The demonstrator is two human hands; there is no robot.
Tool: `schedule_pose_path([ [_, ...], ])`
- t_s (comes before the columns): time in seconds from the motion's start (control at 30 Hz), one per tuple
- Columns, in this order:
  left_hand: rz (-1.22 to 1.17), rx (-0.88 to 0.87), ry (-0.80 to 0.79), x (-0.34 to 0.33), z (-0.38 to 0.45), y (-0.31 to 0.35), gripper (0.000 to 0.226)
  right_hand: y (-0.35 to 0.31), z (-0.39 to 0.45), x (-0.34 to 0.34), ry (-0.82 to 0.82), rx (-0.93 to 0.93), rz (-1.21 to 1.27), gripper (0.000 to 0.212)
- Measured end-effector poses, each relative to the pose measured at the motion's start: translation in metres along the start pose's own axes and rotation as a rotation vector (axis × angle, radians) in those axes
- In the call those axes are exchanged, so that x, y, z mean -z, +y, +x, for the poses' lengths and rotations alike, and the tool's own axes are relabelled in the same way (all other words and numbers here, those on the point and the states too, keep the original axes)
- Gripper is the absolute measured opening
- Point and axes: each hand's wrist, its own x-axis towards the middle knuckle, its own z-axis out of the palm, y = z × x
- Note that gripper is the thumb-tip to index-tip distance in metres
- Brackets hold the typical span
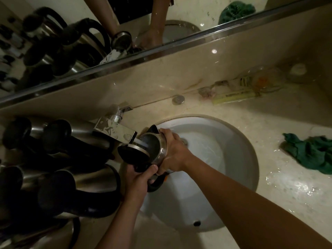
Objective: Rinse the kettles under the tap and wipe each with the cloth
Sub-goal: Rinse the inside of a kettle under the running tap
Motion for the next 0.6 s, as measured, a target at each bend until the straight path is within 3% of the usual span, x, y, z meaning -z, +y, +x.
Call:
schedule_pose_path([
  [0.27, 0.036, 0.011, 0.016, 0.004, 0.005, -0.007, 0.049, -0.003, -0.002, 0.002, -0.013, -0.012, -0.027, 0.145],
  [0.4, 0.094, 0.050, 0.035, 0.003, 0.005, -0.005, 0.054, -0.007, -0.009, 0.019, -0.146, -0.093, -0.150, 0.143],
  [0.47, 0.144, 0.073, 0.007, 0.005, 0.005, -0.007, 0.045, -0.020, -0.009, 0.039, -0.192, -0.150, -0.212, 0.117],
  [0.53, 0.192, 0.084, -0.012, 0.007, 0.002, -0.006, 0.038, -0.052, -0.006, 0.063, -0.141, -0.149, -0.264, 0.073],
  [0.6, 0.207, 0.085, -0.046, 0.008, 0.003, -0.010, 0.050, -0.095, 0.000, 0.083, -0.034, -0.039, -0.246, 0.062],
])
